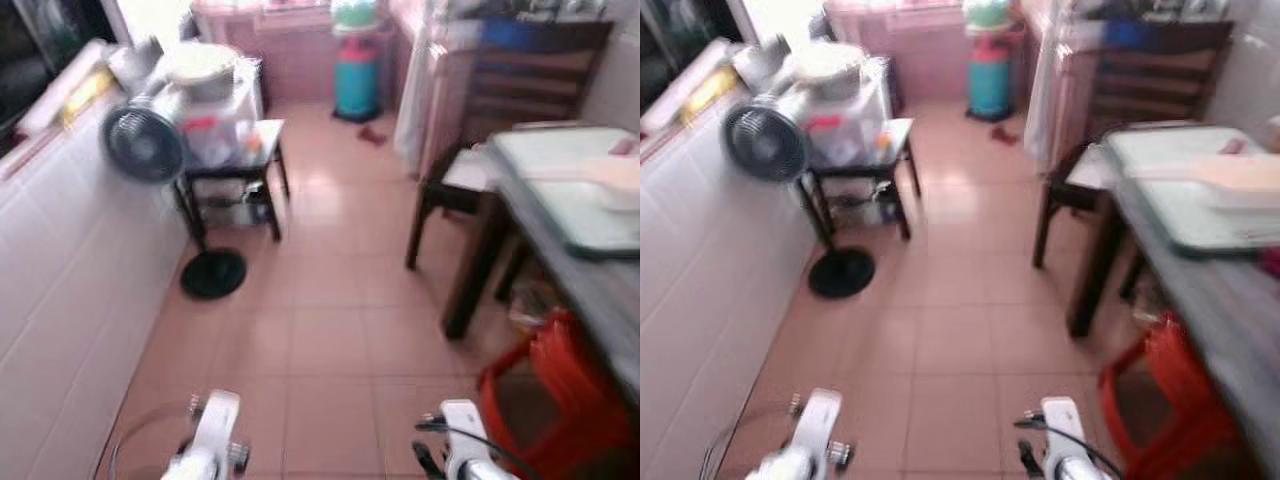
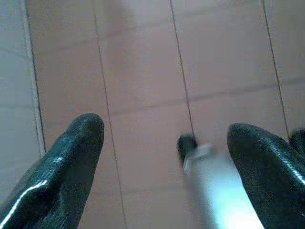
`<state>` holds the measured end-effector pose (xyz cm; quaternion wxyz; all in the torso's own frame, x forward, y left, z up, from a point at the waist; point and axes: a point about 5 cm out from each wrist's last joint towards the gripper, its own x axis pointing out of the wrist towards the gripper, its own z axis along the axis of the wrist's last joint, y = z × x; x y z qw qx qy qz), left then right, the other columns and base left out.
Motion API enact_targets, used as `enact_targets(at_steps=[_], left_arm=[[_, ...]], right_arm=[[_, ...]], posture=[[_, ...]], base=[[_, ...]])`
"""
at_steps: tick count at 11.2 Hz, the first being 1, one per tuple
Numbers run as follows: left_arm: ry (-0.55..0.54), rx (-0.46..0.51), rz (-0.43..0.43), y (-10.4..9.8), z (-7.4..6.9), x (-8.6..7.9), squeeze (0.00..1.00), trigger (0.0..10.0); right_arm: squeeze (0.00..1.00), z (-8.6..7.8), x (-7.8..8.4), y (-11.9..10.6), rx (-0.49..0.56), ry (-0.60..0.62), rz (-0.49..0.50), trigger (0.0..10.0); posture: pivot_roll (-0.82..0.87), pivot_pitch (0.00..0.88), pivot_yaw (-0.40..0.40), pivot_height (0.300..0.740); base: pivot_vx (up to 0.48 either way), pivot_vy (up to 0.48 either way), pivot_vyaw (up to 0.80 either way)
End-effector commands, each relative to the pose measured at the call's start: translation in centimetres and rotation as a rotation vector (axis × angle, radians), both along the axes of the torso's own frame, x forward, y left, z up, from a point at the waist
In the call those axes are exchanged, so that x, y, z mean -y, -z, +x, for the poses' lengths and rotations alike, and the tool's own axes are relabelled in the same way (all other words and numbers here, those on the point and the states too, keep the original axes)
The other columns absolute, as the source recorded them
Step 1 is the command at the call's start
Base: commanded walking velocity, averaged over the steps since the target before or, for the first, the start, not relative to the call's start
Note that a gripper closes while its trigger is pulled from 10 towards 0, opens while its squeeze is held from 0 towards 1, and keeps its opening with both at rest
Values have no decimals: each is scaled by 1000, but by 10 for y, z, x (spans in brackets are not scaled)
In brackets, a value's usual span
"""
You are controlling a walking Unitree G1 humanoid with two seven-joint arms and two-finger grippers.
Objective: Setting the table
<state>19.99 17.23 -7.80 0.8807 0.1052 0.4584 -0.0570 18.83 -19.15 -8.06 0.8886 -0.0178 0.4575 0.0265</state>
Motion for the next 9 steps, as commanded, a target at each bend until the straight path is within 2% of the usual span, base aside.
enact_targets(at_steps=[1,8,9], left_arm=[[-11,-19,25,2,-6,-12,0,10000],[3,-33,41,5,-12,-12,0,10000],[12,-25,70,5,-12,-15,0,10000]], right_arm=[[0,8,-14,-3,23,-20,26,10000],[0,10,-15,-3,27,-50,18,10000],[0,10,-14,-4,27,-55,16,10000]], posture=[[-82,0,68,740],[-68,0,47,740],[-68,0,45,740]], base=[[0,480,0],[0,480,0],[0,0,0]])
